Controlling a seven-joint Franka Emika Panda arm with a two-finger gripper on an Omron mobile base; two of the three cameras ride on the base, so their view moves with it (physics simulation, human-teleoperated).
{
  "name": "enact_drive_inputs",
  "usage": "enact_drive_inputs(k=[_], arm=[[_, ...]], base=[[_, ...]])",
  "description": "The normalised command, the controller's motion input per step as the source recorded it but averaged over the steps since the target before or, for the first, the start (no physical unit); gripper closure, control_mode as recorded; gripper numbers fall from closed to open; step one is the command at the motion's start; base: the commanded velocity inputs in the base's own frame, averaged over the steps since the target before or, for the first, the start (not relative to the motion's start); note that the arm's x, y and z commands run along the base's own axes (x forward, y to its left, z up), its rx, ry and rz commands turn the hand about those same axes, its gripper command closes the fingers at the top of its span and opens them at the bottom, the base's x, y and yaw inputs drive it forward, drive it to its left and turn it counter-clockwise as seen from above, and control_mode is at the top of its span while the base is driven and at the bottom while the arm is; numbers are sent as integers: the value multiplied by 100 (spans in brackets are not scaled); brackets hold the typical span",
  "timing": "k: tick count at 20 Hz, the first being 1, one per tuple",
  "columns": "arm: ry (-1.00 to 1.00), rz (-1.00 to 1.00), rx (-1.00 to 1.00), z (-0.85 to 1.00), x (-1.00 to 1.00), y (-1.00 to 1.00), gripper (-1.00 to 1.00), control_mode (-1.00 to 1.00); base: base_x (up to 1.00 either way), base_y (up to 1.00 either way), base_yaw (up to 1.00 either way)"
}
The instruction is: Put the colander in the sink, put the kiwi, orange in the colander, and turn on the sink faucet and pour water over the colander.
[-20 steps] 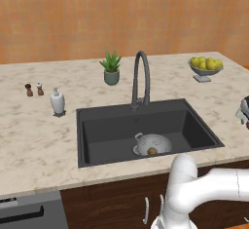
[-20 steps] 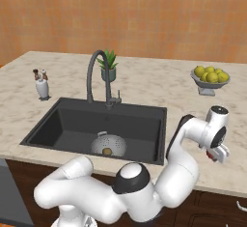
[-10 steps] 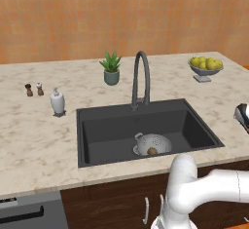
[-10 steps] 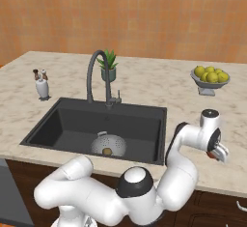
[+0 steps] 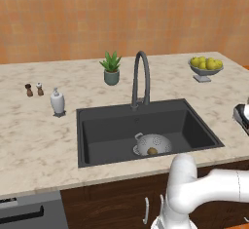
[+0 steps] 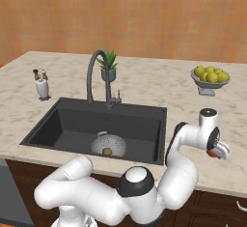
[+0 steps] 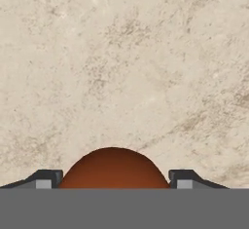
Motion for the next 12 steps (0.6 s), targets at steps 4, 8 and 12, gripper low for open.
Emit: enact_drive_inputs(k=[4, 8, 12], arm=[[-1, 70, 0, 8, -10, 17, 100, -100], [-11, 76, 3, 28, 0, 42, 100, -100], [0, 62, -5, 60, 0, 98, 100, -100]], base=[[0, 0, 0], [0, 0, 0], [0, 0, 0]])
